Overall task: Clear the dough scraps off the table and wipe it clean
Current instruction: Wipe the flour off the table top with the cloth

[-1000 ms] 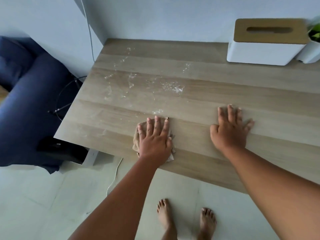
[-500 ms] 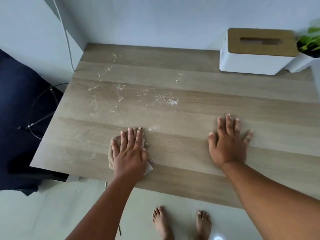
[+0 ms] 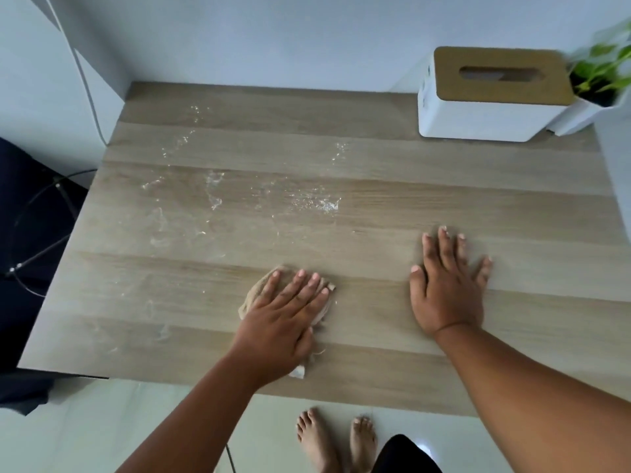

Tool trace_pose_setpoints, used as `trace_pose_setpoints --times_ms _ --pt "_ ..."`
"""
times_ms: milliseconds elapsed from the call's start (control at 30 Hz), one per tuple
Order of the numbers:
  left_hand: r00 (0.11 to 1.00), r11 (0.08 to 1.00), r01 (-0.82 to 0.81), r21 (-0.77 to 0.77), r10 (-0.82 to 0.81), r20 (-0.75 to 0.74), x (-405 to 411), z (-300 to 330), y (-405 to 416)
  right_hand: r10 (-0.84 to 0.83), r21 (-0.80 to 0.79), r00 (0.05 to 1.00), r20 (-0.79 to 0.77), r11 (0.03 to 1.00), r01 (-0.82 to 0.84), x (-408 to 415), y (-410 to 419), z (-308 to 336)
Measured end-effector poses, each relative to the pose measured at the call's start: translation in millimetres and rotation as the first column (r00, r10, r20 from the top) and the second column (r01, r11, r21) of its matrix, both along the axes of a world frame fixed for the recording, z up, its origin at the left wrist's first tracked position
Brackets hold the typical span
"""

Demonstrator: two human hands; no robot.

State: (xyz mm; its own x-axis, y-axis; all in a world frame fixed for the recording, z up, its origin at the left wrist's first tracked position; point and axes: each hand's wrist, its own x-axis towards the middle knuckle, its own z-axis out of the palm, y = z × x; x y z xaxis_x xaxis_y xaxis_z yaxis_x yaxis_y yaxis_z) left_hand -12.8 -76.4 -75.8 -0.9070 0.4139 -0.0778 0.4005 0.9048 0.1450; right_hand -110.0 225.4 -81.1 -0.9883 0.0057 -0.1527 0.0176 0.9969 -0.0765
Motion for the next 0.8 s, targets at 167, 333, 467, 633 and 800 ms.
trace_pose_setpoints --times_ms 167,333,467,633,800 --pt "0.957 0.958 -0.284 -0.032 0.285 0.049 -15.9 5.5 -5.8 0.001 0.000 1.000 -0.007 1.000 -0.001 0.7 -0.6 -0.1" --pt "0.938 0.944 -0.327 -0.047 0.330 0.103 -43.1 8.8 41.2 -0.004 -0.006 1.000 -0.021 1.000 0.004 1.1 -1.1 -0.9" --pt "0.992 0.997 -0.070 -0.034 0.074 0.104 -28.6 7.8 85.6 -0.001 -0.002 1.000 -0.016 1.000 0.001 0.4 -0.1 -2.8" --pt "0.995 1.000 -0.018 -0.024 0.020 0.100 25.3 7.5 81.1 -0.004 -0.002 1.000 0.000 1.000 0.004 0.4 0.1 -2.0" --pt "0.965 0.969 -0.245 -0.035 0.247 0.091 50.2 10.4 29.8 -0.007 -0.014 1.000 0.002 1.000 0.007 0.9 0.0 -0.9"
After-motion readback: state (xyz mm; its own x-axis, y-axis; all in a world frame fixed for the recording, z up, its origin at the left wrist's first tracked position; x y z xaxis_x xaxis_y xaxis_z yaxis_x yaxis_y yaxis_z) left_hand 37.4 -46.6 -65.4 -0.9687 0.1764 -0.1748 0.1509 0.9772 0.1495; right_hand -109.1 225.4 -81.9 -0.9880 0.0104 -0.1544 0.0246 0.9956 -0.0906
